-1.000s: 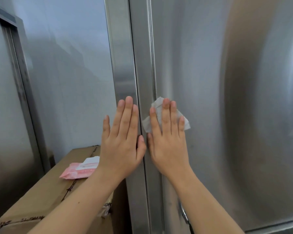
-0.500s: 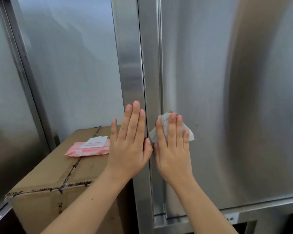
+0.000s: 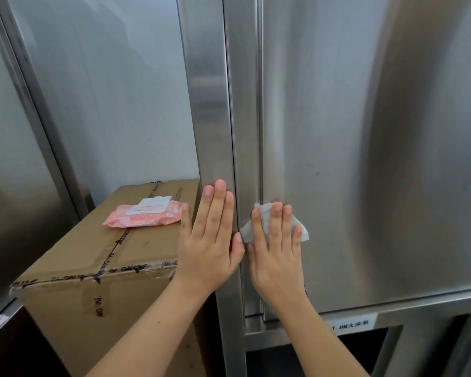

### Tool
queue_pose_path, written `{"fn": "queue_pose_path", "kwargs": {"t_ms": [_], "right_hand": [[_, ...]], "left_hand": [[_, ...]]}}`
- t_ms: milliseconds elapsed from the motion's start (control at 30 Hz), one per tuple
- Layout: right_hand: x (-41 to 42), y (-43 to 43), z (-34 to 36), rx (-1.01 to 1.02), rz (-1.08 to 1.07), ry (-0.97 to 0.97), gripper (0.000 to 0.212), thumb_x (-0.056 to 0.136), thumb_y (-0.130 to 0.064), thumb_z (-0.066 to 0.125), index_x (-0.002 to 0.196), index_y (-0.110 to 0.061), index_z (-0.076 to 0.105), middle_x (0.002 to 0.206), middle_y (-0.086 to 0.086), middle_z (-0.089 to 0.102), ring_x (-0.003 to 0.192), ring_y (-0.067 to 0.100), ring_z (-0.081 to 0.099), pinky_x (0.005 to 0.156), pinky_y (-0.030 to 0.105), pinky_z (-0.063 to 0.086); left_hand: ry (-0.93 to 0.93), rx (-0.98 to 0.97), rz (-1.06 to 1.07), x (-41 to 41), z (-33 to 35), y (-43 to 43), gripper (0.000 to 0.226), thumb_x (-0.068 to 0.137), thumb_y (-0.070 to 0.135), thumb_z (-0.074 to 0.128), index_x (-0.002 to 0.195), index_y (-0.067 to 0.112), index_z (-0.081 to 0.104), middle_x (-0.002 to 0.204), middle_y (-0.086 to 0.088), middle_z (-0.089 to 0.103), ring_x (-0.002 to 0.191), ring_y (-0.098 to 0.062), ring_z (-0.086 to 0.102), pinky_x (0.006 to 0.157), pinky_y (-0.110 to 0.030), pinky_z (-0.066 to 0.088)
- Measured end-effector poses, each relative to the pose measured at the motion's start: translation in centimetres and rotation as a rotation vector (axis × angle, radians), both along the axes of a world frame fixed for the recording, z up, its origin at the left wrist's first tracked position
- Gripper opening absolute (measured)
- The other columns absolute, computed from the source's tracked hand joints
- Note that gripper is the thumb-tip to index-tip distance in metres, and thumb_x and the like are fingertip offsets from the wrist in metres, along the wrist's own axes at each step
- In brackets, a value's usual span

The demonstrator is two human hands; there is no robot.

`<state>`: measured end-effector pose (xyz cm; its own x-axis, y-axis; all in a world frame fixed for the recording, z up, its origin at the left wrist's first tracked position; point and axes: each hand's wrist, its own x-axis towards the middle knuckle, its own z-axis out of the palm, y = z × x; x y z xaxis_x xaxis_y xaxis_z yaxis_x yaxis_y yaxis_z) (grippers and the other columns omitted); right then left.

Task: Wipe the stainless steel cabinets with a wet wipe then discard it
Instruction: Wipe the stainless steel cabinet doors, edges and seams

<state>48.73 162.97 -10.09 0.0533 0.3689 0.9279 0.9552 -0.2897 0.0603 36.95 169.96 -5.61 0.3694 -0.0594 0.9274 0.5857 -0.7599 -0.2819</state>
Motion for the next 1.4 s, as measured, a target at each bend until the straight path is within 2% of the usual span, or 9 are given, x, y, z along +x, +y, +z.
{"fn": "queue_pose_path", "kwargs": {"t_ms": [467, 633, 733, 1133, 1233, 1300, 1400], "right_hand": [[-0.9, -0.3, -5.1, -0.026, 0.005, 0.100, 0.054, 0.102, -0.029, 0.018, 0.148, -0.007, 0.001, 0.154, 0.018, -0.014, 0.143, 0.032, -0.007, 0.115, 0.045, 0.002], [-1.1, -0.5, -7.5, -0.067, 0.023, 0.118, 0.053, 0.102, -0.028, 0.012, 0.148, -0.006, 0.000, 0.153, 0.019, -0.014, 0.142, 0.032, -0.008, 0.116, 0.042, -0.003], [-1.1, -0.8, -9.0, -0.077, 0.018, 0.099, 0.052, 0.102, -0.026, 0.015, 0.148, -0.003, 0.002, 0.153, 0.022, -0.012, 0.142, 0.034, -0.005, 0.116, 0.042, 0.000], [-1.5, -1.6, -14.0, -0.137, 0.084, 0.193, 0.055, 0.101, -0.034, 0.013, 0.149, -0.008, 0.003, 0.155, 0.018, -0.008, 0.143, 0.032, -0.003, 0.116, 0.042, -0.001], [-2.0, -2.0, -15.0, -0.170, 0.076, 0.231, 0.056, 0.101, -0.037, 0.012, 0.148, -0.008, 0.003, 0.155, 0.017, -0.008, 0.143, 0.031, -0.004, 0.115, 0.042, 0.000], [-2.3, -2.3, -15.2, -0.188, 0.070, 0.253, 0.056, 0.101, -0.037, 0.010, 0.148, -0.008, 0.003, 0.155, 0.016, -0.009, 0.143, 0.030, -0.005, 0.115, 0.041, 0.000], [-2.7, -2.9, -15.7, -0.223, 0.064, 0.254, 0.056, 0.101, -0.038, 0.008, 0.148, -0.008, 0.003, 0.155, 0.014, -0.010, 0.143, 0.028, -0.006, 0.114, 0.039, 0.002]], "left_hand": [[0.007, -0.009, 0.015, -0.1, -2.9, 0.0, 0.067, 0.092, 0.028, 0.031, 0.149, 0.005, 0.003, 0.157, -0.007, -0.007, 0.144, -0.023, 0.001, 0.114, -0.046, 0.012], [-0.009, 0.004, 0.008, 0.0, -2.9, 0.1, 0.066, 0.092, 0.028, 0.030, 0.149, 0.005, 0.005, 0.157, -0.006, -0.006, 0.144, -0.023, 0.003, 0.115, -0.046, 0.014], [-0.010, 0.016, -0.002, 0.0, -2.9, 0.2, 0.064, 0.093, 0.027, 0.029, 0.149, 0.004, 0.007, 0.157, -0.006, -0.006, 0.144, -0.024, 0.004, 0.116, -0.045, 0.012], [-0.005, -0.005, -0.005, 0.0, -2.8, 0.1, 0.063, 0.092, 0.027, 0.028, 0.148, 0.004, 0.008, 0.158, -0.005, -0.005, 0.144, -0.023, 0.004, 0.111, -0.050, 0.026], [-0.016, -0.009, 0.021, 0.0, -2.8, 0.2, 0.058, 0.092, 0.027, 0.028, 0.143, 0.001, 0.021, 0.158, -0.005, -0.002, 0.144, -0.021, 0.003, 0.113, -0.047, 0.021], [-0.013, -0.004, 0.042, 0.0, -2.9, 0.2, 0.059, 0.092, 0.028, 0.027, 0.145, 0.004, 0.019, 0.157, -0.002, -0.008, 0.144, -0.021, 0.002, 0.114, -0.046, 0.017], [-0.017, -0.012, 0.053, -0.1, -2.9, 0.1, 0.060, 0.092, 0.029, 0.028, 0.145, 0.004, 0.017, 0.158, -0.006, -0.003, 0.144, -0.020, 0.001, 0.114, -0.046, 0.018]]}}
